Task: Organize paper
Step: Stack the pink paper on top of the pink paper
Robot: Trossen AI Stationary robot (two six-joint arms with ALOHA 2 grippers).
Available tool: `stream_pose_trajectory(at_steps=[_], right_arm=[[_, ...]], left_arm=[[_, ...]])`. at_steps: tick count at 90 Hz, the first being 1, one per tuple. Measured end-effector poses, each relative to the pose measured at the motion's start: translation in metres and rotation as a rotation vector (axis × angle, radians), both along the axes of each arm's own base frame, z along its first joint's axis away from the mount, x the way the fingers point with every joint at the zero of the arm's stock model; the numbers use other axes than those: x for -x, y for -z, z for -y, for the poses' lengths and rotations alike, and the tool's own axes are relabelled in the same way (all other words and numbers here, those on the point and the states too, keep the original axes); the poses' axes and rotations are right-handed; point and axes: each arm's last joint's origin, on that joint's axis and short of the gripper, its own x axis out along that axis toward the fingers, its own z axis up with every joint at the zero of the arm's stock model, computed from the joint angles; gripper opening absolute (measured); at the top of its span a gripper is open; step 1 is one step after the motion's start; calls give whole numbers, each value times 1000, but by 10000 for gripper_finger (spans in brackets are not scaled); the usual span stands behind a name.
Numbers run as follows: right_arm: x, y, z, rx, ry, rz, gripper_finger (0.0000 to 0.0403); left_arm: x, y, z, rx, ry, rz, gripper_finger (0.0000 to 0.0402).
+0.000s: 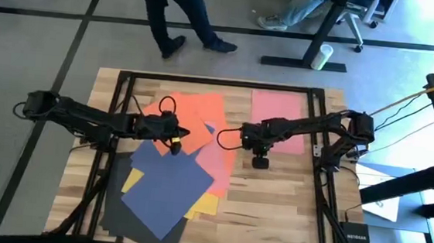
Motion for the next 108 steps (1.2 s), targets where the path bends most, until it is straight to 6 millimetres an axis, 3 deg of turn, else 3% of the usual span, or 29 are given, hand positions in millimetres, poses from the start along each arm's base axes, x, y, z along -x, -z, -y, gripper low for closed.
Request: stream_pose_trajectory(at_steps=[49, 72, 108], right_arm=[[0, 0, -1, -2, 0, -3, 0], [0, -19, -2, -46, -8, 108, 0], [-13, -15, 32, 81, 0, 243, 0]], left_arm=[[0, 0, 0, 5, -3, 2, 0], [0, 0, 0, 4, -2, 1, 0], [0, 0, 0, 5, -3, 3, 0]])
